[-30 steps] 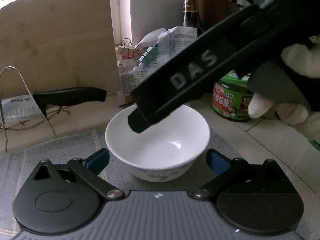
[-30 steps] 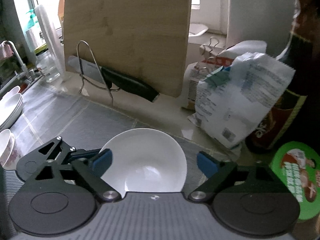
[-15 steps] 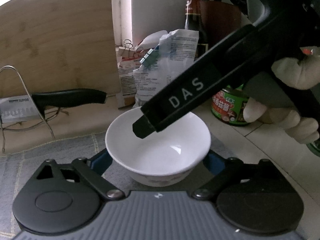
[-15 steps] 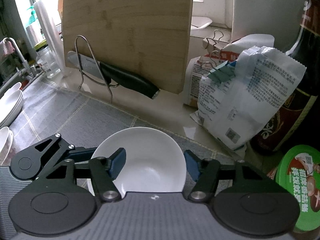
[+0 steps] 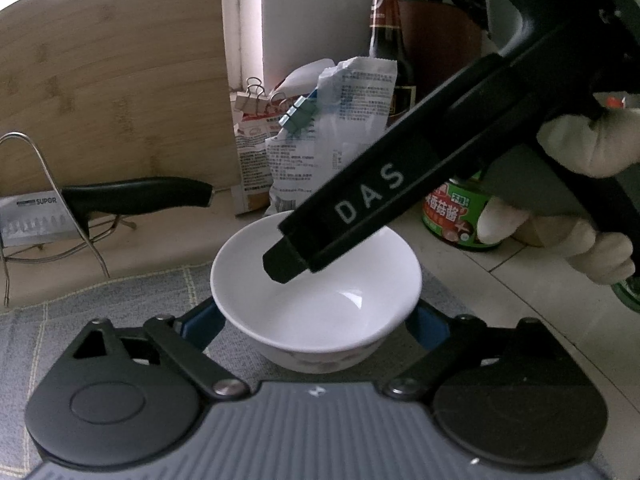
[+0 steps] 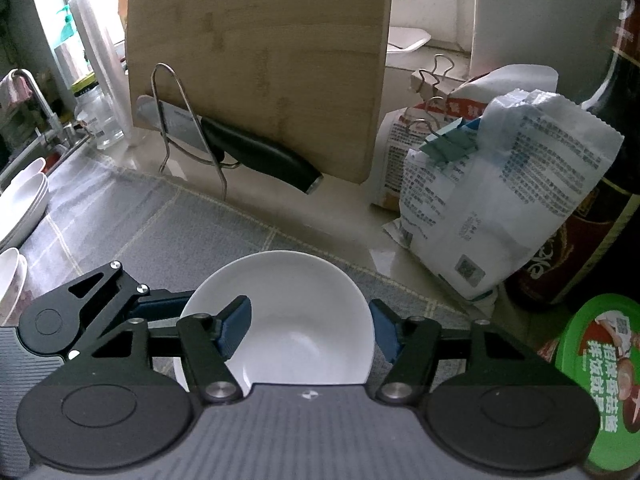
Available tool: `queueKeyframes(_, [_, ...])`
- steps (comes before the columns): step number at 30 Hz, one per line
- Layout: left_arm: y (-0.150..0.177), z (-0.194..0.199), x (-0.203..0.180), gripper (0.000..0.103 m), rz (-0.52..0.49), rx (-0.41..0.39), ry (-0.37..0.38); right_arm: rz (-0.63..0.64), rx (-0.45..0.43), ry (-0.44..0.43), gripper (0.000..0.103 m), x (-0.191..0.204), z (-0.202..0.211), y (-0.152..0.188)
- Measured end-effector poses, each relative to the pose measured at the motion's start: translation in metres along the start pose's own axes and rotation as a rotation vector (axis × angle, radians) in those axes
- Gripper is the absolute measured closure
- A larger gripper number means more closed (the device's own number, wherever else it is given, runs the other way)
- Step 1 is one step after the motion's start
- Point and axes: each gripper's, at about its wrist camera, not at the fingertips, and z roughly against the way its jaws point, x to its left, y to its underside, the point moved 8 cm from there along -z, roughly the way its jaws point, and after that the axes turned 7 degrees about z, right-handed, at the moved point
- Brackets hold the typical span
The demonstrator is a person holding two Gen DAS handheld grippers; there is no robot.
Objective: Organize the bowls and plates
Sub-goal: 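Lift the floral bowl with the right tool and carry it toward the nested bowls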
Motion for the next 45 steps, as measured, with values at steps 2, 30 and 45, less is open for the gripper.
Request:
queueKeyframes(2, [0.0,0.0,0.0,0.008,0.0,0.001,0.001,0.002,0.002,0.001,0.032,0.001,-0.001,0.0])
queueKeyframes(30, [-0.004,0.047,0.001,0.008,-0.002,0.038,-0.001,0.038,-0.045,-0.029,0.031,0.04,0.037,-0.001])
queueKeyframes(45, [0.011,0.113,0.018,0.007,0.021,0.061,-0.016,0.076,-0.072,-0.064,0.031,0.104,0.067,0.003])
